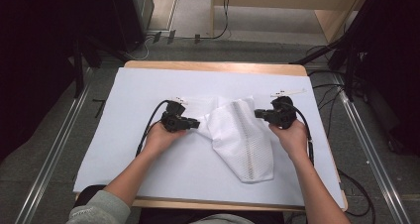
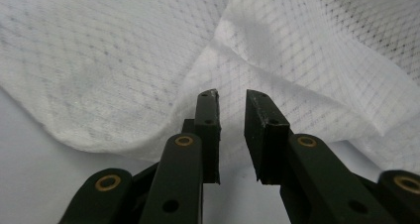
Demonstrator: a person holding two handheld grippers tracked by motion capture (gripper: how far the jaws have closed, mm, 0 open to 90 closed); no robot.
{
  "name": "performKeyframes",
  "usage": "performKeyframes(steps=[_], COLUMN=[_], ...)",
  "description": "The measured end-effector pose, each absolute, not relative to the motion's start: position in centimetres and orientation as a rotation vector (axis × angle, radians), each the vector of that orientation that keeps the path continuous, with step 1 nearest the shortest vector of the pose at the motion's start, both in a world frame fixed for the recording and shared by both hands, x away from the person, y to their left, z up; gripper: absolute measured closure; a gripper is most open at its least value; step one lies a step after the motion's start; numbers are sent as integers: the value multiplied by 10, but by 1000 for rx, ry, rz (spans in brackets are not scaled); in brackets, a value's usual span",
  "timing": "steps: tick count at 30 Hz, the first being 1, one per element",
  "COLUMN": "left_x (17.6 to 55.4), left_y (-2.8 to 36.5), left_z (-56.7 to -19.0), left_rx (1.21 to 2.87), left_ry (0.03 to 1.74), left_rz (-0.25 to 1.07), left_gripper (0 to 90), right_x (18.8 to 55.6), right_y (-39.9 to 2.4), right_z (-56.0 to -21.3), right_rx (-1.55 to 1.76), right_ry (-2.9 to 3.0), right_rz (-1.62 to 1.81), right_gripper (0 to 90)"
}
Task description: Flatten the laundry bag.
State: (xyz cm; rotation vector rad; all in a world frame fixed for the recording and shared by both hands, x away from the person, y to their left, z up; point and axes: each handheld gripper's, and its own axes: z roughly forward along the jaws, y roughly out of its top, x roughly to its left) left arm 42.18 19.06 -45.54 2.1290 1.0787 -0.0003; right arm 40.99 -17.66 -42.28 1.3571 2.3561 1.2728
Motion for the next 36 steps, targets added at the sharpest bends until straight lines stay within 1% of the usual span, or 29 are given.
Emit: performKeyframes(steps=[2,4,5,8,11,15,16,17,18,20,22,24,25,27,30,32,34,36], left_x=[422,422,422,423,422,421,421,421,420,420,417,416,412,410,407,406,407,407], left_y=[193,205,205,223,232,238,243,243,244,246,244,242,238,236,235,236,237,237], left_z=[-452,-440,-440,-429,-423,-418,-415,-415,-414,-413,-410,-409,-406,-405,-401,-402,-402,-403], left_rx=[2113,2088,2088,2075,2080,2060,2047,2047,2041,2028,2021,2024,2037,2037,2038,2035,2028,2018], left_ry=[1084,1092,1092,1123,1132,1139,1143,1143,1146,1150,1141,1127,1104,1100,1090,1093,1098,1096], left_rz=[5,62,62,91,132,139,141,141,142,126,106,96,101,96,99,102,88,70], left_gripper=[767,762,759,753,748,744,742,742,741,737,728,726,717,712,710,709,705,699], right_x=[407,396,392,383,374,368,364,364,360,358,355,354,353,353,348,346,343,342], right_y=[-175,-167,-163,-152,-139,-123,-112,-112,-99,-93,-76,-71,-61,-58,-39,-34,-27,-24], right_z=[-419,-407,-403,-394,-388,-386,-387,-387,-388,-389,-395,-398,-406,-409,-421,-423,-424,-425], right_rx=[1338,1271,1246,1181,1128,1079,1052,1052,1018,995,960,949,941,939,924,906,864,848], right_ry=[2358,2368,2377,2397,2431,2471,2504,2504,2542,2562,2621,2637,2683,2700,2789,2798,2805,2804], right_rz=[1291,1344,1356,1399,1430,1439,1444,1444,1444,1439,1436,1422,1397,1391,1374,1368,1348,1331], right_gripper=[900,900,900,900,900,900,900,900,900,900,900,900,900,900,900,900,890,821])
